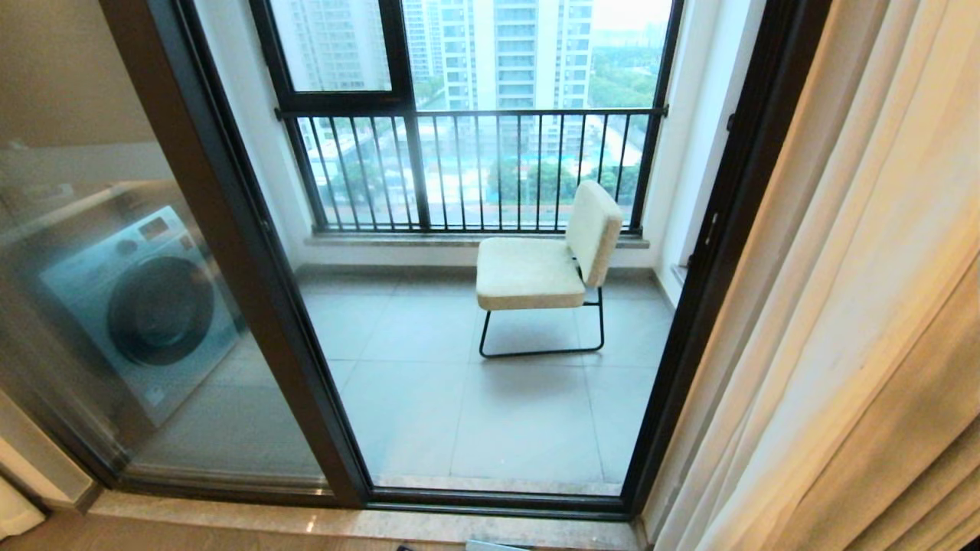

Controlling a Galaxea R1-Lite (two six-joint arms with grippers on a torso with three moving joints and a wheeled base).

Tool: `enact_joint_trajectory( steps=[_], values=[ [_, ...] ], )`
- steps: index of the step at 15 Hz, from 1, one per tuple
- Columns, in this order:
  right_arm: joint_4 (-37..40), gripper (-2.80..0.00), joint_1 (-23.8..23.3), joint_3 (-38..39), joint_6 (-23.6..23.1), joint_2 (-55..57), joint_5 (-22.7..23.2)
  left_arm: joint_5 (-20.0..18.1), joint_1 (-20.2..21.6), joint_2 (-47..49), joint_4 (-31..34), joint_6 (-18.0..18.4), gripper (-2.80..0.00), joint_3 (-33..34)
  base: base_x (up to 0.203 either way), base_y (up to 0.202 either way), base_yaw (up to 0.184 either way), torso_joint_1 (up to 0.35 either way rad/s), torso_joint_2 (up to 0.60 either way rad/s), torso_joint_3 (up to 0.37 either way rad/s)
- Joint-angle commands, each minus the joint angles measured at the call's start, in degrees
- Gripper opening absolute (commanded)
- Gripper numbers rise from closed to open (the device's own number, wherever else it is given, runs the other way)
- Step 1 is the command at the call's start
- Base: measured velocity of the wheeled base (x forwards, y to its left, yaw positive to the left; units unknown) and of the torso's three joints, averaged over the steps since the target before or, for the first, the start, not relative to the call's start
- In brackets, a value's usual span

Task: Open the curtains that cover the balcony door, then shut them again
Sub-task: Close the inner curtains on both sides

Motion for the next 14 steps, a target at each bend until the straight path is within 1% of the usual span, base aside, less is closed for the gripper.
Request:
enact_joint_trajectory(
  steps=[1,3,4,6,8,14],
  values=[
    [-4.36,-2.8,0.01,6.86,-0.66,-0.5,0.14,0.0,0.0,-0.02,0.0,0.01,-2.8,0.0,0.0,0.0,0.0,0.0,0.0,0.0],
    [-2.66,-2.8,1.93,7.48,-0.25,-1.79,1.0,0.0,0.0,-0.02,0.0,0.01,-2.8,0.0,0.0,0.0,0.0,0.0,0.0,0.0],
    [-1.45,-2.8,3.12,7.48,0.02,-4.09,2.02,0.0,0.0,-0.02,0.0,0.01,-2.8,0.0,0.0,0.0,0.0,0.0,0.0,0.0],
    [1.45,-2.8,4.01,7.48,0.8,-9.35,5.0,0.0,0.04,-0.02,0.0,0.01,-2.8,0.0,0.0,0.0,0.0,0.0,0.0,0.0],
    [3.82,-2.8,4.36,7.29,1.23,-15.51,6.03,0.0,0.08,-0.02,0.0,0.01,-2.8,0.0,0.0,0.0,0.0,0.0,0.0,0.0],
    [3.81,-2.8,4.57,7.48,1.36,-16.66,6.52,0.0,0.0,-0.02,0.0,0.01,-2.8,0.0,0.0,0.0,0.0,0.0,0.0,0.0]
  ],
)
